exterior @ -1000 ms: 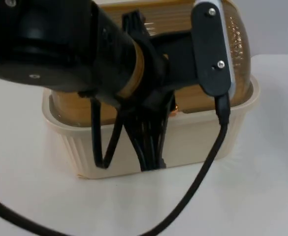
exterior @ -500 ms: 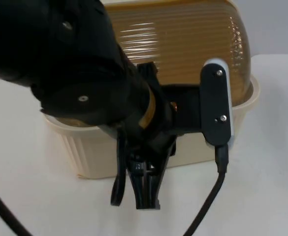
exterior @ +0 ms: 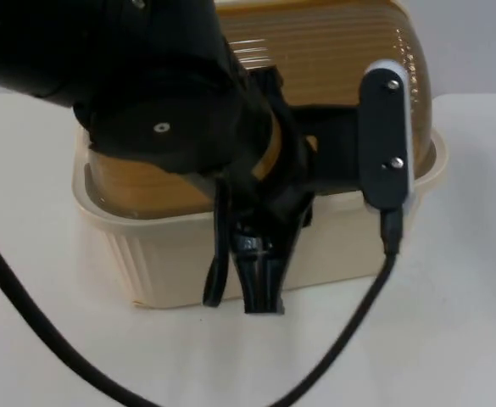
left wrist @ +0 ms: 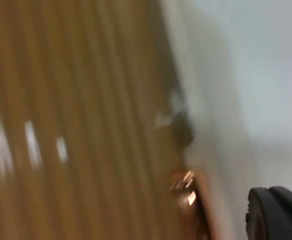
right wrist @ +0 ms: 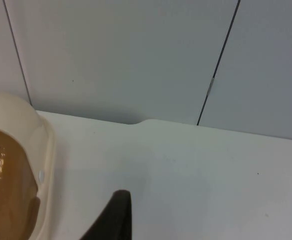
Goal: Open the box lid with the left hand, place the block into the box with the right hand, then close the box lid with the left hand.
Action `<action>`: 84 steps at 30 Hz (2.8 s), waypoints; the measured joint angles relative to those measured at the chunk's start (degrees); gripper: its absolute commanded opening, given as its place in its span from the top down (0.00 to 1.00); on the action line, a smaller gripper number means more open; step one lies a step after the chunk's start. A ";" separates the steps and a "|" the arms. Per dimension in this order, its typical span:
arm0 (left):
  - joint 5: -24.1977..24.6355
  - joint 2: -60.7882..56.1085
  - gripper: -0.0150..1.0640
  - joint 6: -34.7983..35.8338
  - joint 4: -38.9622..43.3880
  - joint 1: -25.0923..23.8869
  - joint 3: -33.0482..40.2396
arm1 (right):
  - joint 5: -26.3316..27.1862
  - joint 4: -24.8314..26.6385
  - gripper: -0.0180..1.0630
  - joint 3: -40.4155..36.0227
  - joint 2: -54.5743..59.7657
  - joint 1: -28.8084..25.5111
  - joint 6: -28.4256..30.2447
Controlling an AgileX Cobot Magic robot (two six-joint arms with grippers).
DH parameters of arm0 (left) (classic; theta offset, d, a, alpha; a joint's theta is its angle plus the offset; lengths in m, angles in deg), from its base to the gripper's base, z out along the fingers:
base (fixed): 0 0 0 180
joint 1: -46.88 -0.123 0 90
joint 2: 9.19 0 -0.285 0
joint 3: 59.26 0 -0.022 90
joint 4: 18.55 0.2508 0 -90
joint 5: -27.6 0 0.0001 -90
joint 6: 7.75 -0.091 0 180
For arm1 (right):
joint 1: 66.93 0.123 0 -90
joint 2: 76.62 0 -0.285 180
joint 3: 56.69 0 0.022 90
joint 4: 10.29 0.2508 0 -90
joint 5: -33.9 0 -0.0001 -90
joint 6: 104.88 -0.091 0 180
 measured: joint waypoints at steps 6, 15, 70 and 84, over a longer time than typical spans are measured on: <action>0.95 0.00 0.99 1.25 0.40 -1.81 0.00 | 0.00 0.00 0.02 0.00 0.00 0.00 0.00; 0.51 0.00 0.99 6.40 5.46 -1.97 0.00 | 0.00 0.00 0.02 0.00 0.00 0.00 0.00; 11.16 0.10 0.99 -18.34 -15.82 -14.89 -19.30 | -0.12 0.00 0.02 0.00 0.00 0.00 -0.21; 10.61 -3.92 0.99 -7.04 -22.51 -15.45 -19.91 | 0.12 0.00 0.02 -1.86 0.00 0.00 -0.21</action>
